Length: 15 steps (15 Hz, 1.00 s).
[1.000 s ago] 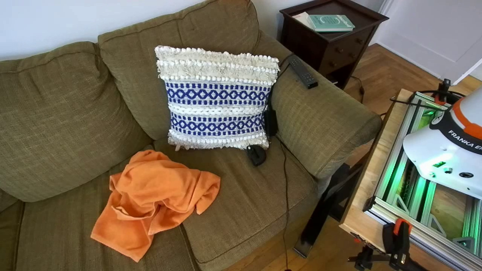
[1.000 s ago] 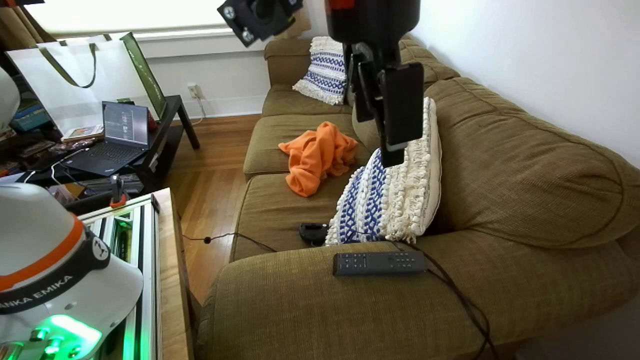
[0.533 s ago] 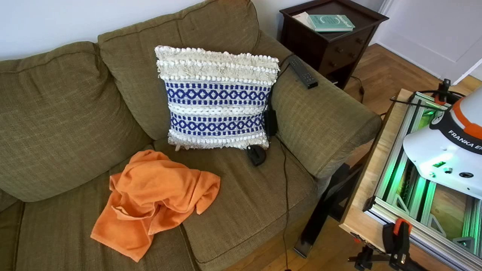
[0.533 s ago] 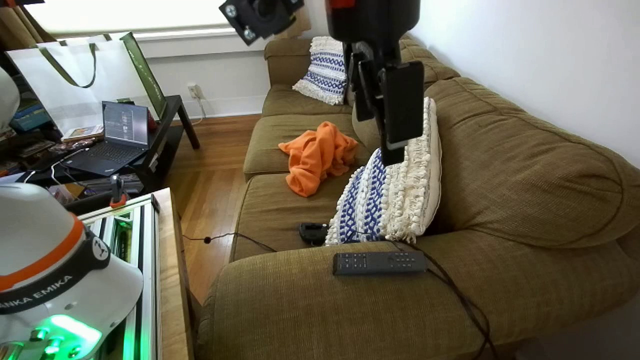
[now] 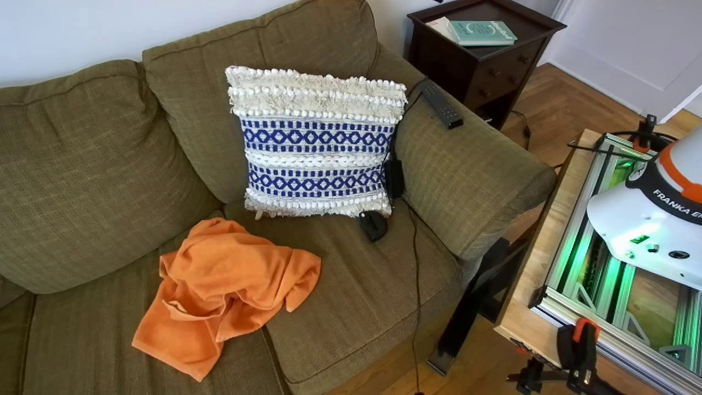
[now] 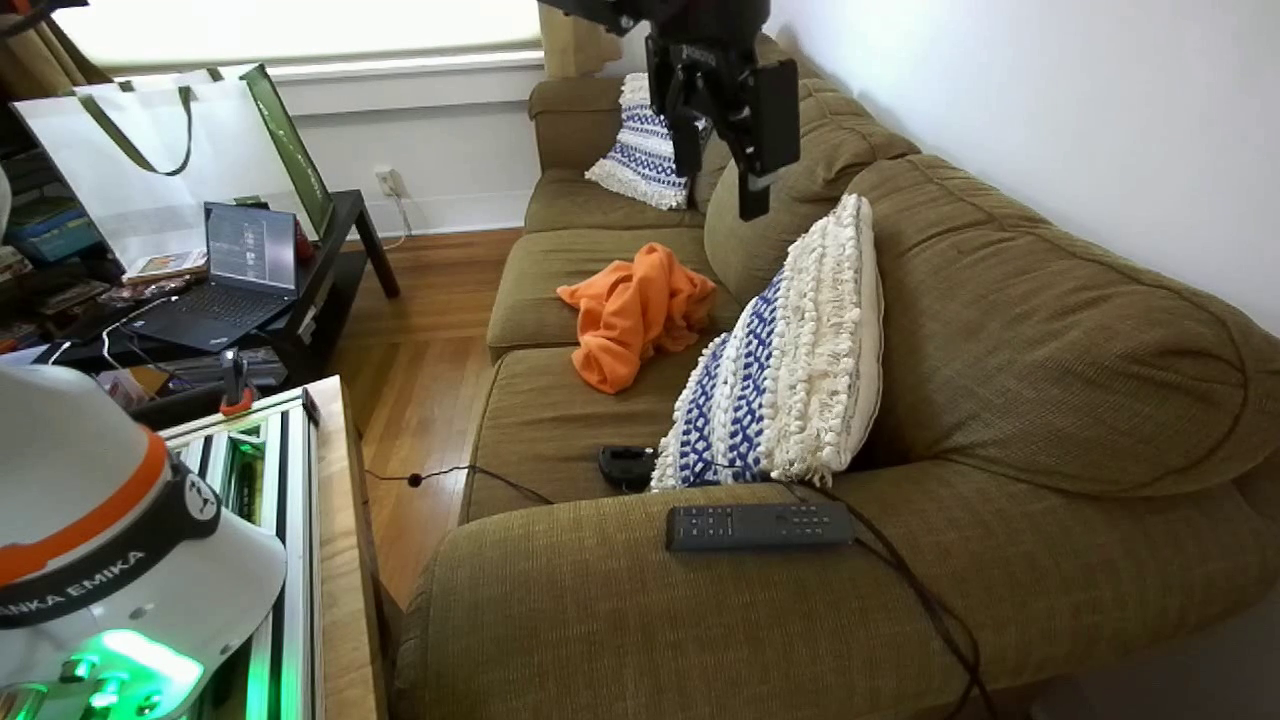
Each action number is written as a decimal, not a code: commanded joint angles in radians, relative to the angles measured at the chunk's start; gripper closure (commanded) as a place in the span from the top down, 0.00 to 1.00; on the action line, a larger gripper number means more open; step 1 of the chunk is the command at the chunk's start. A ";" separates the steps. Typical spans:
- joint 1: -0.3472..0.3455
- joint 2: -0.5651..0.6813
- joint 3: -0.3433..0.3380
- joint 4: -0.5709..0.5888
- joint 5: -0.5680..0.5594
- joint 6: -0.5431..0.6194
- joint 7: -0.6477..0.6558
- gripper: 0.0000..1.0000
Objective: Lay the pillow down
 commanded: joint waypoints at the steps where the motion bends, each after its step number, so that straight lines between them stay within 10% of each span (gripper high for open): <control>1: 0.045 0.145 0.005 0.092 0.071 0.039 -0.108 1.00; 15: -0.021 0.599 0.109 0.349 0.247 0.296 -0.413 1.00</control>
